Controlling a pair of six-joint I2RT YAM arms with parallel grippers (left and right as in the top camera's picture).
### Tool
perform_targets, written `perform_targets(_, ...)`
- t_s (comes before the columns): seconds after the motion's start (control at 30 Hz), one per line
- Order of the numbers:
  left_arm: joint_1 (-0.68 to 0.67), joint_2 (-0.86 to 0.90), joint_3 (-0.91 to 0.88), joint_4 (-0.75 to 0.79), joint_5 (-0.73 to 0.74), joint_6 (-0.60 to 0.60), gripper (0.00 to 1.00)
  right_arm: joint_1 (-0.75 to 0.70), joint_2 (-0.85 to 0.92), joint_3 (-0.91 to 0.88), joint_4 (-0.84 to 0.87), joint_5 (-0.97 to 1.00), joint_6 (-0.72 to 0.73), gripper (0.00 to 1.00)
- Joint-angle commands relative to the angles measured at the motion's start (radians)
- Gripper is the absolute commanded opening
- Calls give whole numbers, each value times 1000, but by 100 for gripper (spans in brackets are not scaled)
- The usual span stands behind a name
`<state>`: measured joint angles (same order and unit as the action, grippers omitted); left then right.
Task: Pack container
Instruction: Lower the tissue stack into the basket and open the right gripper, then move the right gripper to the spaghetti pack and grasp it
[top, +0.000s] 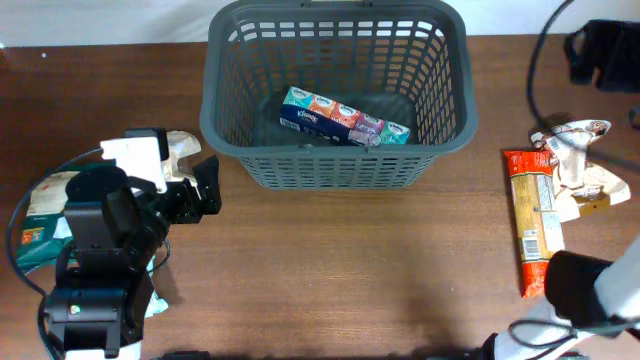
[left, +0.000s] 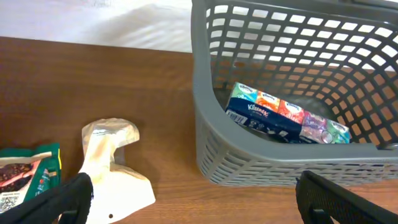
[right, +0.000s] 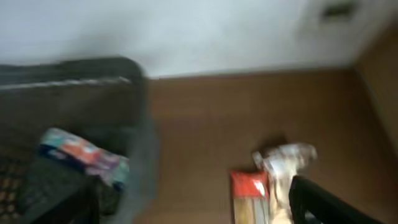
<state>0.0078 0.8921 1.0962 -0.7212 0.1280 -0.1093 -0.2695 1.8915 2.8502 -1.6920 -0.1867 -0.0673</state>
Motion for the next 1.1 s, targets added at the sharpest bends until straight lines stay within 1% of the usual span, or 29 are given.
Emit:
perform_targets(0.0,2,1,12,-13,14,37,99,-40,28,-147,-6,47,50,91)
perform_targets(0.2,2,13,12,-21,14,37,99,-40,28,-417,23,252,50,91)
perform_targets(0.27,2,25,12,-21,14,37,99,-40,28,-556,27,328,50,91)
perform_targets(0.33,2,34,12,-21,14,36,99,-40,28,-653,34,342,51,91)
perform_targets(0.43,2,50,12,-21,14,36,99,-40,28,-780,87,343,50,91)
perform_targets(0.47,2,63,12,-21,14,36,99,-40,28,-869,147,349,50,91)
perform_targets(0.6,2,85,12,-21,14,36,99,-40,28,-1056,284,353,34,91)
perform_targets(0.8,2,110,12,-21,14,36,99,-40,28,-1270,439,352,-114,91)
perform_targets(0.93,2,126,12,-24,14,36,99,-40,28,-1381,498,349,-259,97)
perform_targets(1.07,2,130,12,-28,14,36,99,-40,28,-1437,564,354,-274,96)
